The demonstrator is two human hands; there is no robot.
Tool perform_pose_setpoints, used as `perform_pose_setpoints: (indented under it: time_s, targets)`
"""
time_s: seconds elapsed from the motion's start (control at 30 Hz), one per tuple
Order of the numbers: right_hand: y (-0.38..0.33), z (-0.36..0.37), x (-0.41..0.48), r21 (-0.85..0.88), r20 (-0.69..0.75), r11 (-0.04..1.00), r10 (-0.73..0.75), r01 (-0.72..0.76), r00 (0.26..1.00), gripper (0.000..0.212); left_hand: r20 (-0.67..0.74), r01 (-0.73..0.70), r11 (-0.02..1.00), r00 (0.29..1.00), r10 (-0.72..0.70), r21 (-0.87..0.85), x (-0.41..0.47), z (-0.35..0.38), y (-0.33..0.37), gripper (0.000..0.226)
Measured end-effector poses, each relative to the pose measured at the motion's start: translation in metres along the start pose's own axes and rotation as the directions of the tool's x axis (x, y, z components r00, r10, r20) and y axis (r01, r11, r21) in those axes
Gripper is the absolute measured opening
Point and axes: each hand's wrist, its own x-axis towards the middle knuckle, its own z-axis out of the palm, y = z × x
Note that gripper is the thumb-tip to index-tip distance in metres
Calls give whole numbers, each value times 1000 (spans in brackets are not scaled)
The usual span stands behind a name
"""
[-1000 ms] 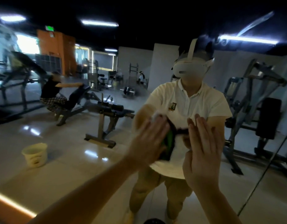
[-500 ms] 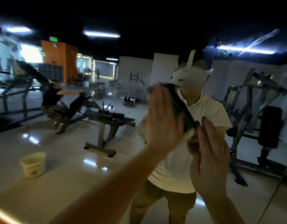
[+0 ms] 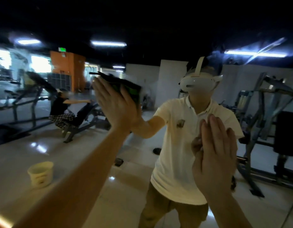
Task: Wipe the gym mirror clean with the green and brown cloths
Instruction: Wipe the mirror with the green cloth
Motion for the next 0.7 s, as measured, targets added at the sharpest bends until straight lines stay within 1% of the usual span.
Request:
perform_pose_setpoints:
  time_s: [0.03,0.07,0.1,0.13,0.17,0.2,0.23,0.27,0.3,0.33,0.37,0.4,0.43,0.47,0.5,0.53,0.57,0.6,0.63,0.67,0.7]
  targets:
    - [-5,1,10,3,-6,1000,-14,14,1000,58,41,-91,996,995,92,-11,-23,1,11,78]
    - [-11,1,20,11,-16,1000,-24,24,1000,59,113,-237,971,964,240,-39,-48,3,20,76]
    - [-16,3,30,27,-28,999,-34,34,999,59,188,-421,905,885,425,-64,-74,4,24,74]
    - [-20,5,40,41,-38,998,-46,48,998,60,276,-609,790,748,604,-78,-92,2,23,73]
    - [-24,7,47,48,-48,997,-62,65,997,62,340,-765,640,584,737,-74,-97,0,17,74]
    - [-26,10,53,49,-61,996,-77,80,995,61,374,-853,517,458,806,-69,-88,-6,10,75]
    - [-28,12,57,51,-78,995,-81,85,994,59,374,-882,466,411,832,-66,-67,-9,0,76]
    - [-29,14,60,50,-92,995,-79,84,993,57,352,-857,510,455,818,-76,-43,-14,-8,73]
    - [-30,15,61,42,-97,996,-76,81,992,56,321,-793,605,556,767,-70,-15,-18,-18,67]
    - [-32,17,62,27,-95,997,-75,78,993,57,261,-688,725,694,671,-32,13,-19,-28,66]
    - [-33,18,63,8,-88,997,-74,75,993,58,193,-532,846,834,517,33,42,-20,-38,72]
    - [-33,20,64,-10,-79,997,-74,74,994,59,134,-336,938,937,323,86,65,-21,-45,76]
    - [-33,21,65,-24,-69,997,-75,74,995,59,74,-153,982,987,146,109,79,-17,-44,78]
    - [-34,22,65,-36,-63,997,-77,75,995,59,37,-36,995,999,32,98,81,-13,-35,80]
    - [-33,22,65,-40,-64,996,-78,75,995,59,26,-5,998,1000,3,69,74,-7,-22,80]
    - [-33,21,66,-35,-72,996,-79,76,994,58,25,-48,998,999,47,44,57,-2,-4,77]
    - [-32,20,68,-19,-83,997,-79,77,993,57,47,-151,988,988,150,25,34,2,14,74]
    - [-32,18,71,10,-94,997,-72,73,993,56,95,-286,958,953,288,-28,8,3,34,74]
    - [-30,16,74,43,-105,998,-51,56,993,56,156,-441,893,879,450,-95,-15,4,49,73]
    - [-28,13,77,72,-115,997,-19,27,993,57,227,-610,780,747,625,-140,-36,5,60,72]
    - [-26,11,81,92,-123,996,16,-5,992,58,297,-772,617,560,773,-150,-52,3,65,74]
